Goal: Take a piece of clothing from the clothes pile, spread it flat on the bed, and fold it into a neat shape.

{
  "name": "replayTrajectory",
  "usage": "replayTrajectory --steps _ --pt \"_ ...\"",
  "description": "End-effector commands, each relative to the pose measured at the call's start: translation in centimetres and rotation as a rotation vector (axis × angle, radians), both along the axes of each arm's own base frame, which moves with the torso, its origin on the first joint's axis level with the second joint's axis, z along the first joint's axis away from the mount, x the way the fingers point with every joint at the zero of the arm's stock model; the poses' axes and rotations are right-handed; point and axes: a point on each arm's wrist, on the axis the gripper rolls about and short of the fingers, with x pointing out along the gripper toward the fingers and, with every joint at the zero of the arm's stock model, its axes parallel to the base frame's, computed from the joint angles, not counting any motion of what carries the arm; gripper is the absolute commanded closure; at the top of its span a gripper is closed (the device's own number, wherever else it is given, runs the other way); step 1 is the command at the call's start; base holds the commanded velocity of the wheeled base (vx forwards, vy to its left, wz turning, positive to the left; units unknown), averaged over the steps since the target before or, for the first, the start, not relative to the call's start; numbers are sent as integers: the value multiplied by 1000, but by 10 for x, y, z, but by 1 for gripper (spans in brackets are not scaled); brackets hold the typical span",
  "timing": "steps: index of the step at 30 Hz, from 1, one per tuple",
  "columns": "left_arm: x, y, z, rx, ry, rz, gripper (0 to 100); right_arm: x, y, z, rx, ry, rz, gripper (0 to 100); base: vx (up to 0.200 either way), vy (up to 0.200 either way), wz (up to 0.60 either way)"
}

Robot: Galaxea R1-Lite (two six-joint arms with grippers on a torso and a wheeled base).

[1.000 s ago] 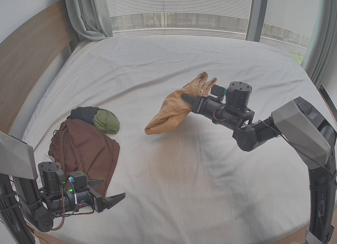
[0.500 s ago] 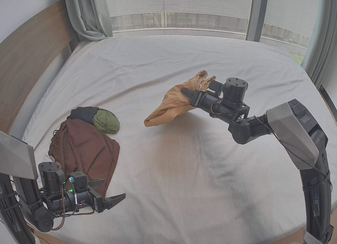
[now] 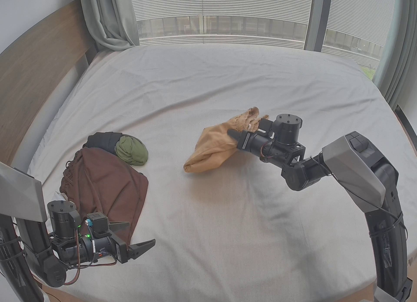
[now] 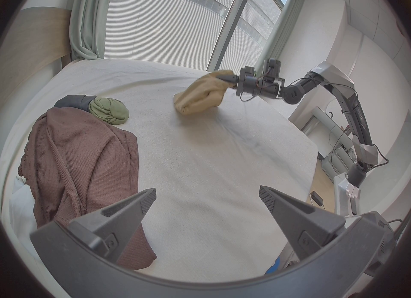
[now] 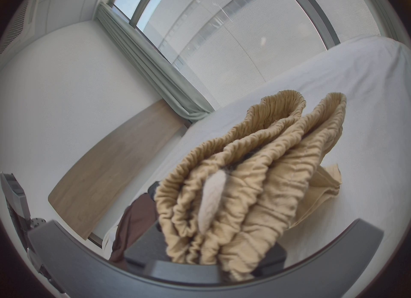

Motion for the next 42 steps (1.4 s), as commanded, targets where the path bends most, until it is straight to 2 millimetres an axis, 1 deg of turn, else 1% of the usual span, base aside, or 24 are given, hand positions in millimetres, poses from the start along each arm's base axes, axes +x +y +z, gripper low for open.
replayTrajectory --steps 1,6,8,11,14,19,26,31,42 --pt "-4 1 -2 4 18 0 0 -10 -10 -32 -41 82 -9 100 0 0 0" --pt "-4 1 -3 5 24 0 0 -29 -24 -53 -60 117 -21 100 0 0 0" --pt "-4 1 -3 5 24 0 0 -33 -27 -58 -65 130 -24 100 0 0 0" --pt "-4 0 -3 5 24 -2 0 -40 -38 -71 -75 159 -40 100 0 0 0" --pt "-4 0 -3 5 26 -2 0 -42 -46 -78 -75 161 -54 100 0 0 0" --pt "-4 0 -3 5 26 -2 0 -44 -51 -87 -78 172 -63 100 0 0 0" --pt "-4 0 -5 7 32 -2 0 -44 -52 -106 -86 180 -87 100 0 0 0" --pt "-3 0 -5 7 33 -2 0 -42 -51 -113 -85 175 -107 100 0 0 0" --pt "-4 0 -5 7 32 -2 0 -39 -60 -107 -80 165 -130 100 0 0 0"
